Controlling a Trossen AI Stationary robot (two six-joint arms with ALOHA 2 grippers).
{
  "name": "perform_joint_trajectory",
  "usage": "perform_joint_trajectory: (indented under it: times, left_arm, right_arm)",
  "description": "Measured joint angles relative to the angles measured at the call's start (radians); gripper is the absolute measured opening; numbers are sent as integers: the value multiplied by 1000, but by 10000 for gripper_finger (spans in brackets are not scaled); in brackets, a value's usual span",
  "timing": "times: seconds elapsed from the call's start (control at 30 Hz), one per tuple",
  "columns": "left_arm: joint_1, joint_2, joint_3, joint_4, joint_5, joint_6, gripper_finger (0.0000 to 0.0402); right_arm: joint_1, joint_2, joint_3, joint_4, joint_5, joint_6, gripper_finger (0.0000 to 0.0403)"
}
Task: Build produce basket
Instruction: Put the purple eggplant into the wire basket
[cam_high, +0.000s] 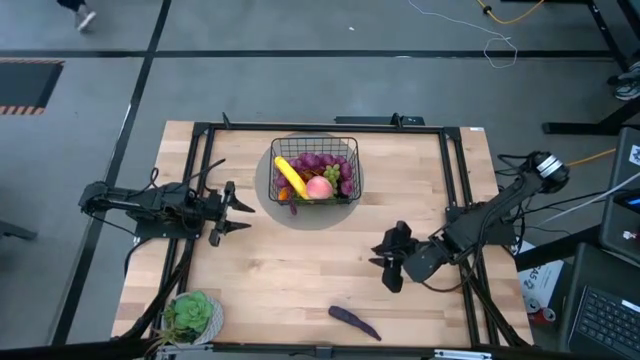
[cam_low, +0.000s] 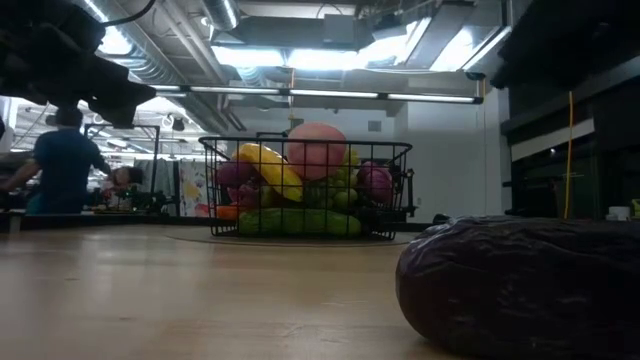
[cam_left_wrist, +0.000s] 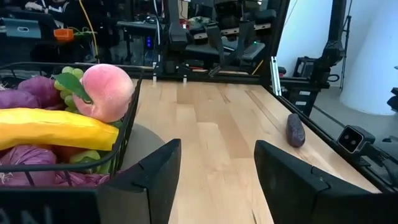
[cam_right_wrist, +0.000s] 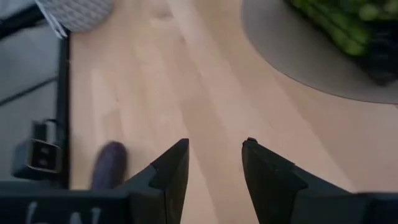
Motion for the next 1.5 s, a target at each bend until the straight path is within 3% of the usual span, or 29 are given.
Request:
perform_joint_trajectory:
  times: [0.13, 0.33, 0.43, 0.63, 0.93, 1.03, 1.27, 1.5]
  left_arm:
    - [0, 0, 0, 0, -1, -2, 199]
    - [0, 0, 0, -1, -4, -4, 199]
    - [0, 0, 0, -1, -4, -4, 199]
    - [0, 0, 0, -1, -4, -4, 199]
    - [0, 0, 0, -2, -5, -5, 199]
    - [0, 0, 0, -2, -5, -5, 199]
    - [0, 0, 0, -2, -5, -5, 199]
    - [0, 0, -1, -2, -12, -5, 199]
  right_arm:
    - [2, 56, 0, 152, -13, -30, 149]
    - [19, 152, 4, 538, -99, -240, 149]
    - [35, 202, 55, 586, -102, -346, 148]
    - [68, 325, 298, 388, -104, -399, 129]
    - [79, 572, 826, -320, -107, -206, 100]
    - [78, 649, 939, -459, -141, -123, 99]
    - [79, 753, 1006, -495, -385, -16, 98]
    - [78, 825, 1000, -526, -431, 129, 102]
